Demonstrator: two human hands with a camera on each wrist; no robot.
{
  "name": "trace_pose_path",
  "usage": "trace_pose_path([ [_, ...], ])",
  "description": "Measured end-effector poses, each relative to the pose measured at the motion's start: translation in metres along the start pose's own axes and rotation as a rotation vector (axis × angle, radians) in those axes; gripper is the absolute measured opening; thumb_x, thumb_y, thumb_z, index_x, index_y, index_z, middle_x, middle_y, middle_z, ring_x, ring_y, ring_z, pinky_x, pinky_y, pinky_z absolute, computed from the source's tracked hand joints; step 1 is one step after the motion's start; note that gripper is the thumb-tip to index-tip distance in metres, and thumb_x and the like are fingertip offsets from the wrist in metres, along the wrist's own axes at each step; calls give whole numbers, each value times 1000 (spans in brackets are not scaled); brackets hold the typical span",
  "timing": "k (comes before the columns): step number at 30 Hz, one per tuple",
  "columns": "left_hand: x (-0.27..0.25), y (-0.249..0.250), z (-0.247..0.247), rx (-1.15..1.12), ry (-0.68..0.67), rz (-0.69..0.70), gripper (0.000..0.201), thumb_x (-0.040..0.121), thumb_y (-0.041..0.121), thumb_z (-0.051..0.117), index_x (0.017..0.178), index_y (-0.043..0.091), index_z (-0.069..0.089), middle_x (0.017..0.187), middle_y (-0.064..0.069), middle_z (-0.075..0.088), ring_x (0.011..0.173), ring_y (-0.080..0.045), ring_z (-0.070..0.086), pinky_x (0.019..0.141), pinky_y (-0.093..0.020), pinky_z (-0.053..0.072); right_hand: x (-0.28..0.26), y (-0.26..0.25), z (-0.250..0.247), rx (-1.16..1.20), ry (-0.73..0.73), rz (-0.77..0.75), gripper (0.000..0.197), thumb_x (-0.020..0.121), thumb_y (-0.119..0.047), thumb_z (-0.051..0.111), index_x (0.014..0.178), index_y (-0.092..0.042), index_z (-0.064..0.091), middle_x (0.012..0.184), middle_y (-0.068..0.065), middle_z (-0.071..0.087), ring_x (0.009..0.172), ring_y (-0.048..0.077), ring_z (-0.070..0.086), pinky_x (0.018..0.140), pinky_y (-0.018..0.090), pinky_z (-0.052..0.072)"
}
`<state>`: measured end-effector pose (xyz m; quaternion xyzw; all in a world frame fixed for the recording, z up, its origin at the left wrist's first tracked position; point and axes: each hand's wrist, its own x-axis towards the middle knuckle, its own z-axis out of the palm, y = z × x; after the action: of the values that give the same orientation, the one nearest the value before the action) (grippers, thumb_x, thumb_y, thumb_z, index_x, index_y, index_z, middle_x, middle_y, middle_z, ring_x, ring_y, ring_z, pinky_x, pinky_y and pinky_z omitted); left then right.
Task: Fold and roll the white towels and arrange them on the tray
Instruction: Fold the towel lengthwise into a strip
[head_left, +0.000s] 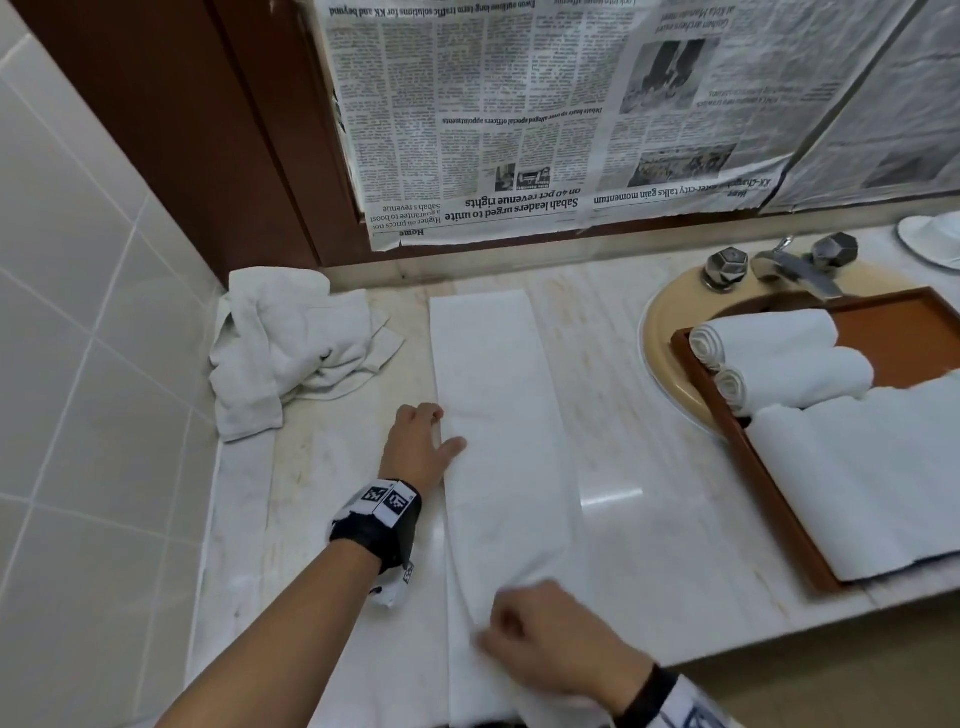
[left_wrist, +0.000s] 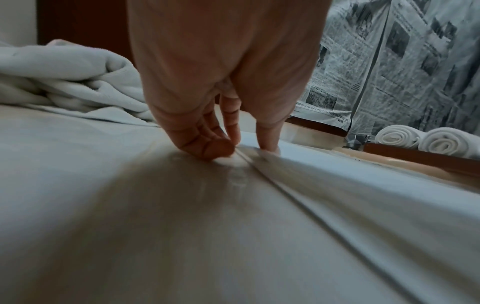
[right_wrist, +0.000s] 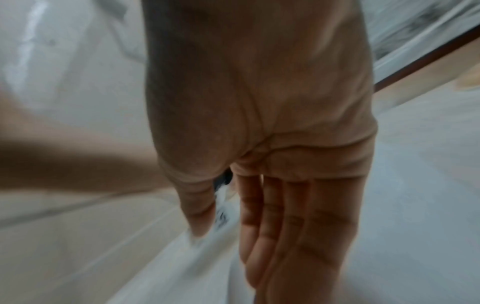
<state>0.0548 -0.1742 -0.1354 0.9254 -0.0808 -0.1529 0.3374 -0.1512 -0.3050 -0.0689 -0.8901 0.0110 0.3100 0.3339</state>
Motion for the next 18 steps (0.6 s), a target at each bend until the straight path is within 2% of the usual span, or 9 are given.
trace_pose_path([
  [3, 0, -4, -4, 152, 58, 20, 51, 95, 47, 57, 139, 21, 49, 140, -2, 43, 126, -28, 41, 99, -41, 40, 33, 23, -36, 86, 413, -145, 29, 90, -53, 45, 85, -28, 58, 80, -8, 63, 75, 11, 59, 73, 33, 50],
  [5, 3, -2, -5, 273, 62, 89, 49, 102, 47, 41, 146, 26, 42, 153, 4, 35, 137, -25, 32, 104, -45, 35, 65, 37, -56, 33, 661, -222, 34, 95, -41, 42, 104, -17, 65, 97, -1, 67, 89, 17, 62, 79, 34, 51],
  [6, 5, -1, -3, 329, 39, 119, 50, 103, 47, 32, 150, 29, 36, 158, 7, 29, 143, -24, 25, 108, -46, 31, 82, 41, -64, -31, 718, -221, 40, 96, -37, 39, 115, -11, 64, 109, 4, 67, 99, 21, 63, 85, 36, 52],
  [8, 9, 3, 3, 448, -31, 145, 56, 101, 49, 16, 155, 35, 23, 165, 14, 12, 151, -22, 9, 112, -48, 23, 116, 45, -76, -183, 680, -181, 55, 97, -38, 30, 133, -6, 57, 133, 11, 60, 123, 28, 56, 100, 43, 48],
  [9, 12, 4, 7, 491, -64, 148, 56, 102, 50, 12, 157, 37, 15, 165, 17, 3, 152, -21, 2, 114, -50, 20, 130, 45, -80, -248, 593, -158, 62, 97, -41, 23, 143, -7, 48, 146, 11, 50, 136, 29, 46, 109, 46, 40],
  [11, 17, 6, 16, 535, -131, 145, 55, 104, 51, 8, 157, 41, 1, 163, 22, -11, 153, -21, -9, 118, -56, 11, 153, 46, -84, -375, 426, -130, 75, 93, -49, 2, 157, -15, 21, 165, 2, 19, 152, 23, 15, 121, 47, 16],
  [13, 19, 7, 23, 563, -160, 140, 58, 100, 54, -1, 156, 43, -7, 161, 25, -18, 152, -21, -13, 118, -58, 5, 167, 52, -85, -462, 332, -125, 79, 89, -56, -12, 160, -23, 2, 166, -8, -4, 153, 17, -6, 124, 46, 0],
  [15, 19, 2, 24, 583, -143, 128, 65, 91, 59, -11, 155, 44, -10, 160, 25, -20, 152, -21, -13, 119, -55, 4, 171, 62, -87, -516, 322, -125, 79, 89, -62, -19, 159, -28, -4, 164, -13, -11, 152, 13, -12, 123, 45, -6],
  [18, 18, -6, 20, 555, -113, 115, 65, 91, 60, -10, 154, 45, -11, 159, 25, -21, 153, -21, -13, 122, -47, 1, 170, 85, -104, -499, 350, -41, 65, 97, -58, -3, 157, -33, -9, 161, -19, -18, 151, 11, -17, 122, 43, -11],
])
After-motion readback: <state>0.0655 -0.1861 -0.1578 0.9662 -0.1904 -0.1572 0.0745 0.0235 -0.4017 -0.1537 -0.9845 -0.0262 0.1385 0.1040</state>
